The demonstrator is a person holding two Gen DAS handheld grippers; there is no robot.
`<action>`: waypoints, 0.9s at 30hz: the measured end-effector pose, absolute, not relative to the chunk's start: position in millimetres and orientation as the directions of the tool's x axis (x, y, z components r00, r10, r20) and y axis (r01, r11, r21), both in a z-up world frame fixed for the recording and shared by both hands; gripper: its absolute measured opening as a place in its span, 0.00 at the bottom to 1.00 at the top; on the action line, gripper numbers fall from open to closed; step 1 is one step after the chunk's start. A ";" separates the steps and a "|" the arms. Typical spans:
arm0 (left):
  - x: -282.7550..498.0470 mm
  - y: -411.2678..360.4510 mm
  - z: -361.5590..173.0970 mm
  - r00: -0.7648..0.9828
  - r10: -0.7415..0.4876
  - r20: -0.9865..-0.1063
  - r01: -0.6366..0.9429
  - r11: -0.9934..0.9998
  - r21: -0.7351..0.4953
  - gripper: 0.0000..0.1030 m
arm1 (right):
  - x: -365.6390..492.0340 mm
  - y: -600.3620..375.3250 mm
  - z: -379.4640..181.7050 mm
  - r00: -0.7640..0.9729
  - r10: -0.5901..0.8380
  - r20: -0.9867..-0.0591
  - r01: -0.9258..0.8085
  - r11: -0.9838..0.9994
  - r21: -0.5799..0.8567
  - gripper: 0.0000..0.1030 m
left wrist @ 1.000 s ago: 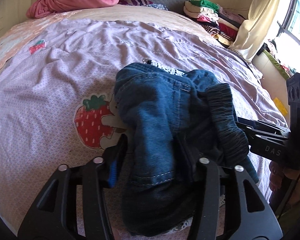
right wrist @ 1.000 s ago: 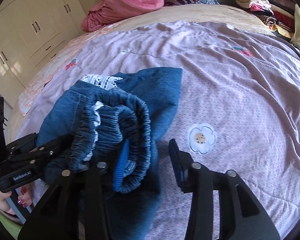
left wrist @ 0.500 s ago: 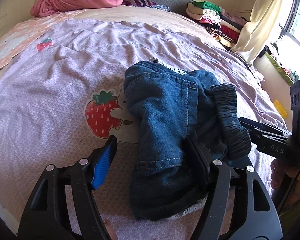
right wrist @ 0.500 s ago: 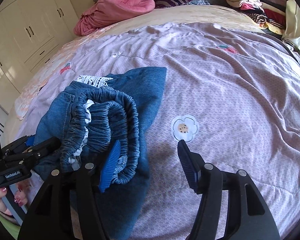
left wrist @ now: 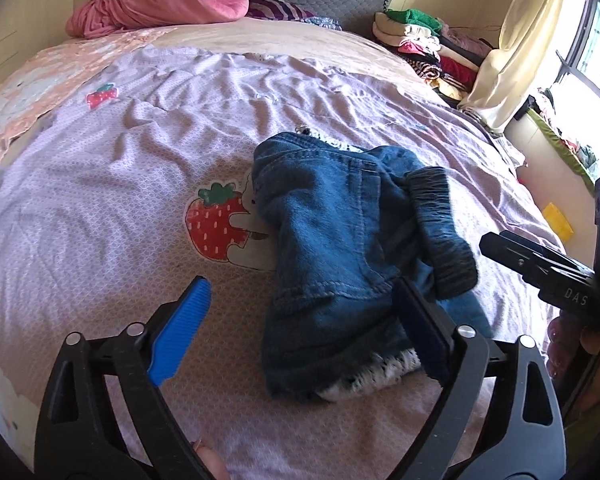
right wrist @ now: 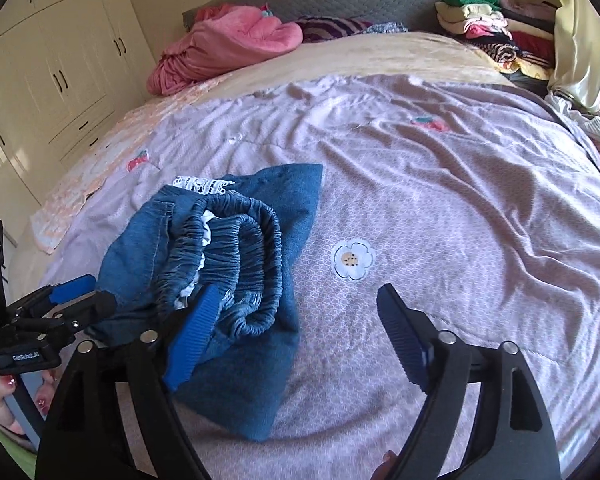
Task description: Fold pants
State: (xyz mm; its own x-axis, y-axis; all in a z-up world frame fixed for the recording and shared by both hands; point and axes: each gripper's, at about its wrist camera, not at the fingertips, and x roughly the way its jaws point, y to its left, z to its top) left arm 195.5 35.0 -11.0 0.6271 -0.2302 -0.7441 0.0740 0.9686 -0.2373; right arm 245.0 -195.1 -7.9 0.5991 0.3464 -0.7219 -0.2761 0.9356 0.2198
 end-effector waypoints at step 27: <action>89.9 23.7 15.8 0.694 -0.152 -0.704 0.035 0.983 -0.178 0.91 | 129.3 -203.2 28.9 0.671 0.342 -0.658 -0.306 0.936 0.174 0.95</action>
